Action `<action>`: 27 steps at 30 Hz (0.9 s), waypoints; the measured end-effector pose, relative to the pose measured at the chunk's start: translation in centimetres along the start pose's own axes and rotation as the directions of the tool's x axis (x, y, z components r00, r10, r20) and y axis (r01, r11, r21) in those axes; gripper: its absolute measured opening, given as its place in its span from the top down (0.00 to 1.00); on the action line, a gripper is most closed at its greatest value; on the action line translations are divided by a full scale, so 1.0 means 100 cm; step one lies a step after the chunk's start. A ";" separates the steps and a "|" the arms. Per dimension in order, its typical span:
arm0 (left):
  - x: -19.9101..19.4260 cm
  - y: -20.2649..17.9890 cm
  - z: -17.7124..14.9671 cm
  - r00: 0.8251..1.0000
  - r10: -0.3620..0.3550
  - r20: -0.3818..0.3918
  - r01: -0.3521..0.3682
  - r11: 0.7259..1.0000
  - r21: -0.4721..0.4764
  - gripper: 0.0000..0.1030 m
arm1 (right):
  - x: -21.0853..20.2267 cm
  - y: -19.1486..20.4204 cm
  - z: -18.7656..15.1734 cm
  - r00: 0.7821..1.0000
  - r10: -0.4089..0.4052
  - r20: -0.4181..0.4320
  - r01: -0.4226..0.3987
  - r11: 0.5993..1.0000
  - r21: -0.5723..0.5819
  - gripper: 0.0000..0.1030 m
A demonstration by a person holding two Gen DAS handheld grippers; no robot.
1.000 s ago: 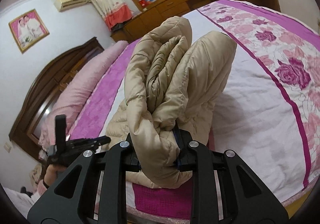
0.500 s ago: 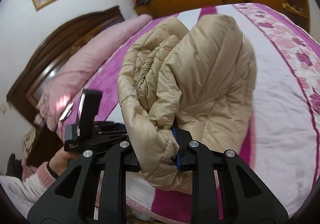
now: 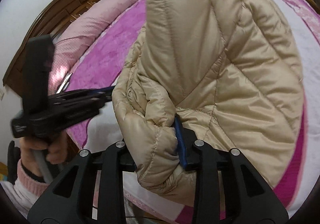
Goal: Fold large clothes
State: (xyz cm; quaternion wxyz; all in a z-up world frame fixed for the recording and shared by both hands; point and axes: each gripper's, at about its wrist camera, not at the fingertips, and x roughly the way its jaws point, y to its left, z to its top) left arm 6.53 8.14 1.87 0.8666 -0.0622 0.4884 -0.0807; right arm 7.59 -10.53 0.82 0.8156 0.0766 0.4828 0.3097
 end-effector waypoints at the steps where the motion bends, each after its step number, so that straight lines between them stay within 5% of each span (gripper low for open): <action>1: -0.007 0.002 0.000 1.000 0.009 0.014 -0.009 1.000 -0.004 0.84 | 0.001 -0.001 0.000 1.000 0.014 0.006 -0.014 1.000 0.012 0.65; 3: -0.018 0.000 0.002 0.999 -0.005 0.034 0.005 1.000 -0.001 0.79 | -0.004 0.000 0.000 1.000 0.015 0.015 -0.015 1.000 0.022 0.60; 6: -0.038 -0.014 0.007 0.996 -0.049 0.074 0.048 0.999 0.024 0.54 | -0.023 0.004 -0.002 0.998 0.038 0.042 -0.039 0.999 0.029 0.45; 10: -0.054 -0.049 0.019 0.986 -0.115 0.121 0.104 0.990 0.092 0.40 | -0.063 0.000 -0.009 0.994 0.060 0.092 -0.062 0.998 0.024 0.42; 14: -0.051 -0.082 0.030 0.985 -0.051 0.167 0.029 0.990 0.135 0.36 | -0.099 -0.017 -0.023 0.988 0.044 0.147 -0.052 0.997 0.051 0.40; 22: -0.014 -0.112 0.049 0.984 -0.120 0.132 0.110 0.991 0.081 0.36 | -0.119 -0.106 -0.035 0.965 -0.125 0.230 0.062 0.962 0.266 0.40; 27: 0.005 -0.100 0.044 0.991 -0.078 0.105 0.072 0.996 0.054 0.36 | -0.091 -0.138 -0.040 0.979 -0.061 0.194 -0.003 0.949 0.316 0.40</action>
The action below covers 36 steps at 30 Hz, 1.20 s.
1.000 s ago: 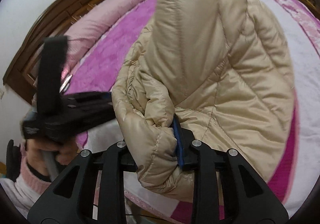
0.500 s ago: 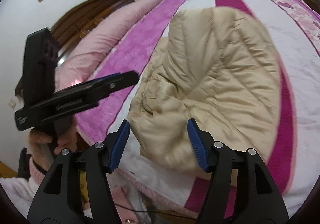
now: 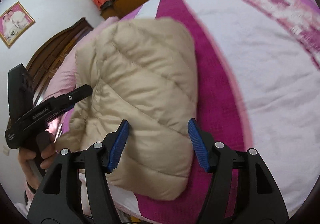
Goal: Fold large clothes
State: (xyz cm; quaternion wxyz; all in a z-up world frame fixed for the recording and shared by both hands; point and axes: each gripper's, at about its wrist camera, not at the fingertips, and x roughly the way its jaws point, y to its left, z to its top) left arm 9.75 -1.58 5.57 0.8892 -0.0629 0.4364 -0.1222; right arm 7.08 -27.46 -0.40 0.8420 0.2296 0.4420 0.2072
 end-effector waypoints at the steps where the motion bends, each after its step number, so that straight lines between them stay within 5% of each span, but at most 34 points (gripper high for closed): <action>1: 0.001 0.006 -0.003 1.000 0.016 -0.004 -0.016 1.000 -0.007 0.36 | 0.005 0.002 -0.001 1.000 0.009 -0.003 -0.009 1.000 0.000 0.40; 12: -0.004 0.078 -0.047 0.998 0.068 -0.005 -0.068 0.978 -0.196 0.28 | 0.031 0.060 -0.008 1.000 -0.004 -0.026 -0.001 0.983 -0.184 0.37; 19: 0.004 0.107 -0.073 0.998 0.042 -0.039 -0.052 0.952 -0.302 0.26 | 0.041 0.074 -0.017 0.999 0.011 -0.047 -0.022 0.971 -0.239 0.37; 23: 0.002 0.113 -0.081 0.996 0.079 -0.047 -0.089 0.950 -0.300 0.26 | 0.025 0.065 -0.011 0.997 0.071 -0.031 -0.076 0.980 -0.183 0.31; 28: 0.005 0.130 -0.090 0.997 0.036 -0.069 -0.060 0.923 -0.381 0.26 | 0.024 0.032 0.007 0.999 0.028 -0.035 -0.031 0.994 -0.102 0.26; 36: 0.011 0.130 -0.087 0.997 0.016 -0.081 -0.046 0.928 -0.370 0.27 | 0.061 0.001 0.022 0.961 0.221 -0.169 -0.211 0.975 0.077 0.23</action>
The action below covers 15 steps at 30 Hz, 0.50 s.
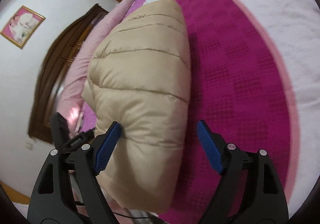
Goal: Fold large clothes
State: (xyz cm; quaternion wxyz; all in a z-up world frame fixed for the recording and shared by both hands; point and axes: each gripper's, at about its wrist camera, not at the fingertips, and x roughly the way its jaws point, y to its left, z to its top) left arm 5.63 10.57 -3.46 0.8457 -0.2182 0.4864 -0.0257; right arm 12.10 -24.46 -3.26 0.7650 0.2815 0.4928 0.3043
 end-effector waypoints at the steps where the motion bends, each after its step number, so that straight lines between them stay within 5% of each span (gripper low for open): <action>1: 0.003 0.001 0.004 1.000 -0.005 -0.003 0.005 1.000 0.008 0.27 | 0.002 -0.001 0.002 1.000 0.027 -0.011 -0.027 1.000 0.008 0.23; 11: 0.014 0.011 0.013 0.984 -0.173 -0.038 0.172 0.985 -0.032 0.45 | 0.026 0.000 0.004 0.993 0.111 -0.046 -0.111 0.994 0.021 0.19; 15: 0.015 0.009 0.015 0.968 -0.249 -0.018 0.248 0.968 -0.027 0.54 | 0.017 0.007 0.006 0.993 0.120 0.003 -0.120 0.993 -0.017 0.43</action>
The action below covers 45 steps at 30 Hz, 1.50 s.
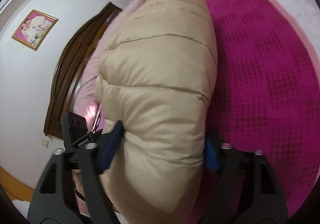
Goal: Fold large clothes
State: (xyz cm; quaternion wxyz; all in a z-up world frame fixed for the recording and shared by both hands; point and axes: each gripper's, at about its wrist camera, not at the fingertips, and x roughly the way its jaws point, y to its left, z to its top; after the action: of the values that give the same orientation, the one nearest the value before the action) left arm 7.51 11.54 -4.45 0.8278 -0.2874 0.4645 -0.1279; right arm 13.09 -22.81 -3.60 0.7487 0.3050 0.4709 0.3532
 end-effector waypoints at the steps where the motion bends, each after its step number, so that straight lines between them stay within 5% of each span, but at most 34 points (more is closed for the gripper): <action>1: 0.001 -0.003 0.001 1.000 -0.011 0.003 0.011 1.000 0.008 0.57 | -0.007 0.003 -0.001 1.000 0.005 0.028 -0.004 1.000 -0.020 0.46; 10: 0.027 -0.091 0.040 0.996 -0.092 -0.013 0.092 0.973 0.211 0.65 | -0.085 0.034 0.016 0.965 -0.042 0.259 0.093 0.978 -0.185 0.55; 15: 0.057 -0.124 0.035 0.997 -0.041 -0.067 0.058 0.958 0.280 0.65 | -0.108 0.012 0.023 0.951 -0.130 0.281 0.176 0.974 -0.143 0.52; 20: 0.082 -0.114 0.017 0.991 0.059 -0.120 -0.027 0.967 0.252 0.63 | -0.097 -0.037 0.005 0.942 -0.283 0.179 0.283 0.959 0.027 0.37; 24: 0.075 -0.111 0.009 0.988 0.117 -0.101 -0.087 0.961 0.262 0.63 | -0.113 -0.047 -0.015 0.923 -0.318 0.214 0.287 0.944 0.164 0.34; 27: 0.072 -0.107 -0.001 0.979 0.196 -0.063 -0.170 0.942 0.290 0.63 | -0.111 -0.041 -0.027 0.910 -0.337 0.243 0.305 0.939 0.158 0.36; 37: 0.074 -0.091 0.001 0.970 0.232 -0.075 -0.207 0.946 0.250 0.61 | -0.085 -0.046 -0.015 0.907 -0.353 0.228 0.329 0.934 0.136 0.36; 42: 0.048 -0.101 -0.010 0.966 0.257 -0.019 -0.241 0.928 0.284 0.59 | -0.099 -0.023 -0.027 0.868 -0.413 0.275 0.401 0.910 0.100 0.33; 45: 0.022 -0.104 -0.021 0.963 0.267 0.017 -0.260 0.920 0.292 0.46 | -0.105 -0.009 -0.039 0.835 -0.460 0.303 0.463 0.884 0.067 0.22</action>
State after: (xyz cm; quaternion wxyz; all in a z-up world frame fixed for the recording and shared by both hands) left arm 7.49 1.35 -0.68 0.8653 -0.0954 0.4845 -0.0858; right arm 6.51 -31.38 -0.61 0.8775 0.2308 0.4053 0.1122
